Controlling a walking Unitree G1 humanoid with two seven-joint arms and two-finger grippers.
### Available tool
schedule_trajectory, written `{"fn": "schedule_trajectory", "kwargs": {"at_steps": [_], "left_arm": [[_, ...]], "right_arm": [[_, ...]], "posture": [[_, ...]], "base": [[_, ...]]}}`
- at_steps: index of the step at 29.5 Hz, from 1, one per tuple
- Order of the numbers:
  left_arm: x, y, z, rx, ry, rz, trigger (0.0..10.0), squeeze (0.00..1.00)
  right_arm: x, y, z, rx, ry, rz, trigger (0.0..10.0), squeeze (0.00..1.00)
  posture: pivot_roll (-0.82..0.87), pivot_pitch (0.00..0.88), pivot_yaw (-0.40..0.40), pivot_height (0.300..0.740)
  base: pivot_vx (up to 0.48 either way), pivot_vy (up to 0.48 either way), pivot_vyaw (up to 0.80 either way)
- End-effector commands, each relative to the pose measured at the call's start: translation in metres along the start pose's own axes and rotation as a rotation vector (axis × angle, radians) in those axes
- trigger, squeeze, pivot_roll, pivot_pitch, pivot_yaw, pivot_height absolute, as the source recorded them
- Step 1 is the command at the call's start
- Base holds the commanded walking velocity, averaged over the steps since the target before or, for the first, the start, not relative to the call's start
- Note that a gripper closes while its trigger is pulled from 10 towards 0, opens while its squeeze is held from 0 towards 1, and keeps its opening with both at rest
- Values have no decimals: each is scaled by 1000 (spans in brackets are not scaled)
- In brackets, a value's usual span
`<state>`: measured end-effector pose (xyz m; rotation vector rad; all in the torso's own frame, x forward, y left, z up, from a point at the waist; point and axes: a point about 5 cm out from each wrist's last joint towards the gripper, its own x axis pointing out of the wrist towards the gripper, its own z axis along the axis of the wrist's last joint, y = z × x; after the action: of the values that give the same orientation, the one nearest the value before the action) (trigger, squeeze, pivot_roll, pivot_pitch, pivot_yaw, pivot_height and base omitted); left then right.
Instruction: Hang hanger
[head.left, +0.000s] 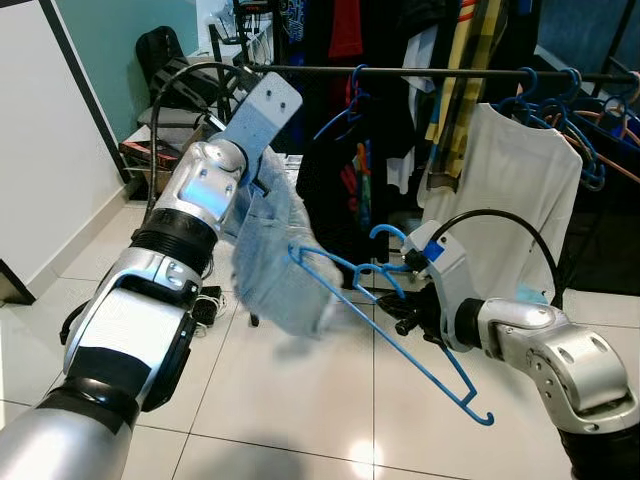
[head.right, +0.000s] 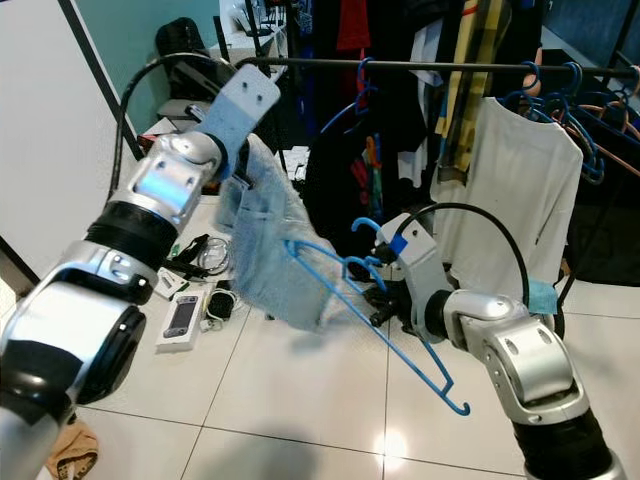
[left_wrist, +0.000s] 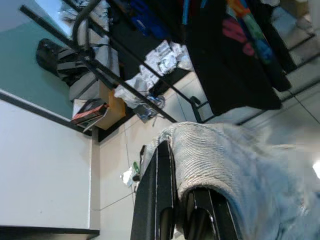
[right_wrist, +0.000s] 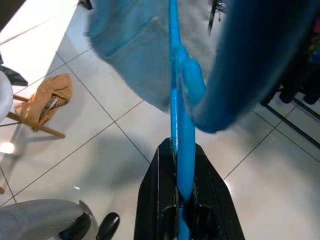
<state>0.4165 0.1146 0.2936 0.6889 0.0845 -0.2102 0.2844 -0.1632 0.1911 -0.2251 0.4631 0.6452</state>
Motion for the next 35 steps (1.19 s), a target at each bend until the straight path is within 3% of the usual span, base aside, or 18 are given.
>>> {"fn": "schedule_trajectory", "kwargs": {"at_steps": [1, 8, 9, 11, 12, 15, 16, 18, 27, 28, 29, 30, 31, 32, 33, 34, 35], "left_arm": [[-2, 1, 0, 33, 1, -20, 10000, 0], [-2, 0, -3, 38, 16, -35, 10000, 0], [-1, 5, -9, 31, 36, -12, 10000, 0], [-1, 5, -9, 31, 36, -12, 10000, 0], [1, 8, -17, -5, 63, 5, 10000, 0], [1, 8, -17, -5, 63, 5, 10000, 0], [2, 10, -24, -29, 81, 18, 10000, 0], [3, 10, -28, -50, 91, 24, 10000, 0], [3, 9, -26, -86, 81, 30, 10000, 0], [3, 7, -21, -116, 64, 22, 10000, 0], [2, 2, -9, -197, 31, -9, 10000, 0], [2, 2, -9, -197, 31, -9, 10000, 0], [0, -1, -2, -252, 9, -36, 10000, 0], [0, -1, -2, -252, 9, -36, 10000, 0], [-2, -3, 5, -330, -8, -68, 10000, 0], [-2, -3, 5, -330, -8, -68, 10000, 0], [-4, -5, 9, -402, -16, -94, 10000, 0]], "right_arm": [[-3, -10, 7, -14, -29, -58, 10000, 0], [-2, -12, 10, -17, -44, -67, 10000, 0], [-3, -3, 11, -24, -48, 7, 10000, 0], [-3, -3, 11, -24, -48, 7, 10000, 0], [-10, 12, 11, -48, -53, 139, 10000, 0], [-10, 12, 11, -48, -53, 139, 10000, 0], [-18, 24, 11, -73, -52, 249, 10000, 0], [-23, 30, 12, -87, -55, 309, 10000, 0], [-28, 38, 12, -107, -46, 371, 10000, 0], [-28, 43, 10, -119, -31, 404, 10000, 0], [-26, 46, 7, -130, -13, 416, 10000, 0], [-26, 46, 7, -130, -13, 416, 10000, 0], [-24, 47, 5, -136, -3, 419, 10000, 0], [-24, 47, 5, -136, -3, 419, 10000, 0], [-20, 46, 4, -139, 2, 401, 10000, 0], [-20, 46, 4, -139, 2, 401, 10000, 0], [-16, 44, 3, -140, 4, 376, 10000, 0]], "posture": [[-84, 0, 99, 740], [-80, 0, 101, 740], [-79, 0, 102, 740], [-79, 0, 102, 740], [-79, 0, 104, 740], [-79, 0, 104, 740], [-81, 0, 103, 740], [-87, 0, 103, 740], [-85, 0, 100, 740], [-80, 0, 96, 740], [-79, 0, 95, 740], [-79, 0, 95, 740], [-79, 0, 95, 740], [-79, 0, 95, 740], [-79, 0, 95, 740], [-79, 0, 95, 740], [-80, 0, 94, 740]], "base": [[0, 0, 0], [0, 0, 0], [0, 0, 0], [0, 0, 0], [0, 0, 0], [0, 0, 0], [0, 0, 0], [0, 0, 0], [0, 0, 0], [0, 0, 0], [0, 0, 0], [0, 0, 0], [0, 0, 0], [0, 0, 0], [0, 0, 0], [0, 0, 0], [0, 0, 0]]}}
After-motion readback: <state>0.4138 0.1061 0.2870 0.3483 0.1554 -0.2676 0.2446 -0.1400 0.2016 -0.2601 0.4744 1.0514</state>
